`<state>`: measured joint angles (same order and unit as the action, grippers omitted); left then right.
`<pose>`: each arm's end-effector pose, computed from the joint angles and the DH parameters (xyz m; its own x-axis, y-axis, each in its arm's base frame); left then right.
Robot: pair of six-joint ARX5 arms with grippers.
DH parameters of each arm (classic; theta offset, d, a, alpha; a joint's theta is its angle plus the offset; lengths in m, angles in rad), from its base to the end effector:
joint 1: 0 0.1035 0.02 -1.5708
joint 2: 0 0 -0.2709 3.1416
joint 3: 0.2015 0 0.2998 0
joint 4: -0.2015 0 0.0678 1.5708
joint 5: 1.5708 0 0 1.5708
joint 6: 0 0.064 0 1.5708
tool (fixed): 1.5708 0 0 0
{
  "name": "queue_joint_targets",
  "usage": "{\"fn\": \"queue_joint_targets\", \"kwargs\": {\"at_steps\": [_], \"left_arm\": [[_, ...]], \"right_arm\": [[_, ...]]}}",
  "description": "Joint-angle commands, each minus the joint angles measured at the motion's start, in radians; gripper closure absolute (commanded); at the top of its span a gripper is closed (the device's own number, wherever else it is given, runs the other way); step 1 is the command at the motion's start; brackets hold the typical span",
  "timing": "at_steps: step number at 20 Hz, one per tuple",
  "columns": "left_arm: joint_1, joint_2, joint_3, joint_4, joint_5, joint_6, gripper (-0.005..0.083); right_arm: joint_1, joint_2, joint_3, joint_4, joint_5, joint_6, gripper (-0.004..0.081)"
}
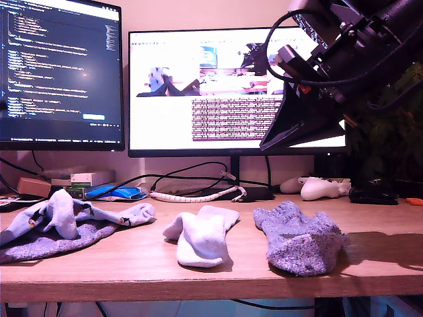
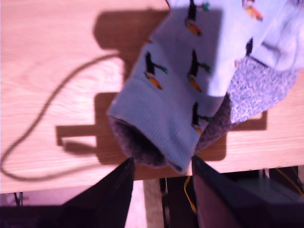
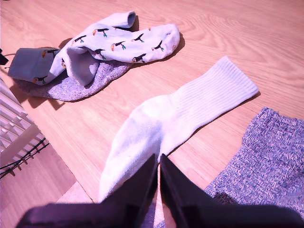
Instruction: Pair up the socks based on colour and pattern, by placing them on top of one another
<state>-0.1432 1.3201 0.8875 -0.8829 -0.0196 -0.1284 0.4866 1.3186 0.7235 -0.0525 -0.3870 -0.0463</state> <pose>0.2752 -0.0384 0.1697 0.2527 -0.0166 -0.9674 0.0140 0.9998 -0.0135 0.2809 0.1760 0.1742 0.4764 0.6790 -0.5587 -0.7230 0.6640 0.1905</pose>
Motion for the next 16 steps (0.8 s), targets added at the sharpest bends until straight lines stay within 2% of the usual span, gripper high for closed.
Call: {"fn": "queue_joint_targets", "kwargs": {"at_steps": [1, 3, 6, 8, 9, 13, 16], "left_arm": [[-0.001, 0.061, -0.020, 0.026, 0.003, -0.021, 0.0432], [-0.001, 0.088, -0.020, 0.065, 0.003, -0.032, 0.0456], [-0.001, 0.099, -0.020, 0.096, 0.004, -0.029, 0.0572], [-0.001, 0.099, -0.020, 0.105, 0.003, -0.015, 0.0743], [-0.001, 0.099, -0.019, 0.110, 0.004, 0.005, 0.0797], [-0.004, 0.098, -0.008, 0.137, 0.015, 0.018, 0.0793], [-0.008, 0.061, 0.022, 0.124, 0.031, 0.025, 0.0793]], "right_arm": [[0.004, 0.001, -0.003, 0.006, -0.007, 0.005, 0.0781], [0.004, 0.001, -0.003, 0.002, -0.008, 0.005, 0.0781], [0.004, 0.001, -0.003, 0.003, -0.009, 0.005, 0.0781], [0.004, 0.001, -0.003, 0.003, -0.009, 0.005, 0.0781], [0.004, 0.001, -0.003, 0.003, -0.009, 0.005, 0.0781], [0.004, 0.001, -0.003, 0.003, -0.009, 0.006, 0.0781], [0.004, 0.000, -0.002, 0.006, -0.035, 0.050, 0.0781]]}}
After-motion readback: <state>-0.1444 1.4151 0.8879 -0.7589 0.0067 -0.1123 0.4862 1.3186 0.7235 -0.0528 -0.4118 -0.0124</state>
